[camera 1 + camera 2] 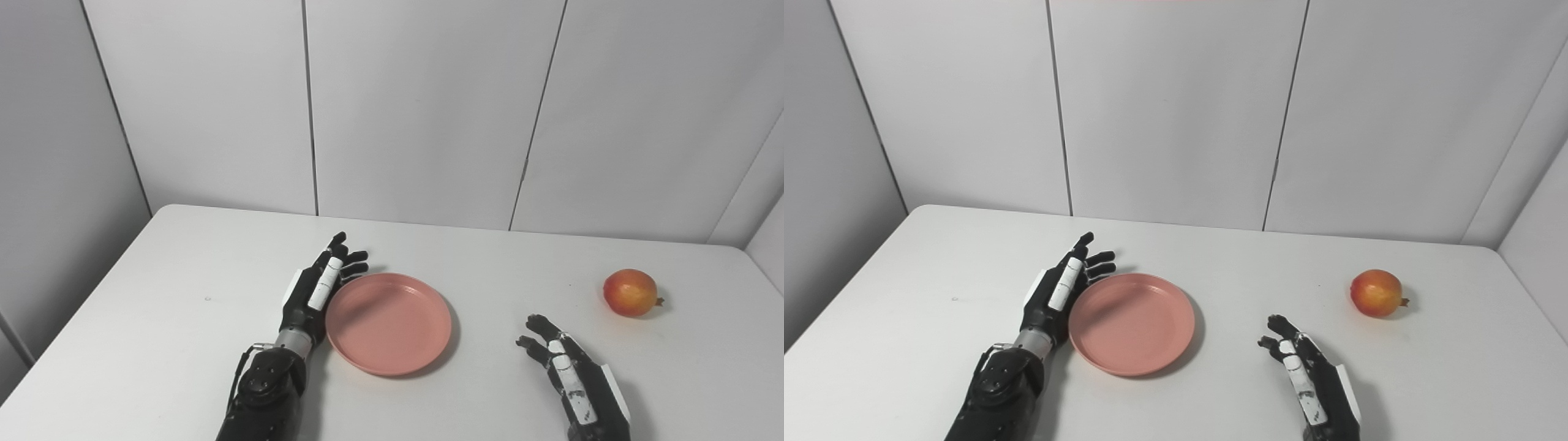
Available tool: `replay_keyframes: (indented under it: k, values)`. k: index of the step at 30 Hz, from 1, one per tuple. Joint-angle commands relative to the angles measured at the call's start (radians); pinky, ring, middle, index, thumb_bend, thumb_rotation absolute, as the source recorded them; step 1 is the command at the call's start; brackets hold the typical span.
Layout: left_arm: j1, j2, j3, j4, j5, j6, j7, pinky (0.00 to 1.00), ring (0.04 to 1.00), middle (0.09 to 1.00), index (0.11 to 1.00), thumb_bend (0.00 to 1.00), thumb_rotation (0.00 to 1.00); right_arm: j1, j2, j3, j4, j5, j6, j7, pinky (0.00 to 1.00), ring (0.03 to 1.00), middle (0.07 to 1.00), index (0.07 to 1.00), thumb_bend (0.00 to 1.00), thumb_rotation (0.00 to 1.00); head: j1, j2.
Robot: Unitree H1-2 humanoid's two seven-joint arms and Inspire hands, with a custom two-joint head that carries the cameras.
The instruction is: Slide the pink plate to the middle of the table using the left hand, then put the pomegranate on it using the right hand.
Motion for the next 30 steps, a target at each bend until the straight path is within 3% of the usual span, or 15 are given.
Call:
replay_keyframes:
  k: [1,13,25,30]
  values:
    - [-0.001,-0.008,0.002,0.027,0.004,0.032,0.009,0.76,0.762,0.762,0.907,0.86,0.79,0.007,0.004,-0.001,-0.017,0.001,0.015,-0.007,0.88,0.797,0.861,0.797,0.81,0.81,-0.002,0.002]
    - [0.011,-0.072,-0.009,0.012,0.040,0.030,0.058,0.77,0.758,0.765,0.937,0.91,0.81,0.009,0.009,0.001,-0.030,-0.003,0.026,-0.010,0.88,0.798,0.853,0.790,0.81,0.80,-0.018,0.015]
    - [0.027,-0.060,0.002,0.001,0.038,0.029,0.054,0.78,0.769,0.768,0.942,0.93,0.81,0.015,0.013,0.007,-0.044,-0.004,0.034,-0.019,0.88,0.796,0.847,0.781,0.80,0.79,-0.062,0.023]
    - [0.034,-0.048,0.005,0.001,0.040,0.021,0.054,0.78,0.771,0.775,0.939,0.94,0.82,0.018,0.016,0.014,-0.035,-0.048,-0.028,-0.040,0.87,0.790,0.836,0.784,0.79,0.79,-0.072,0.023]
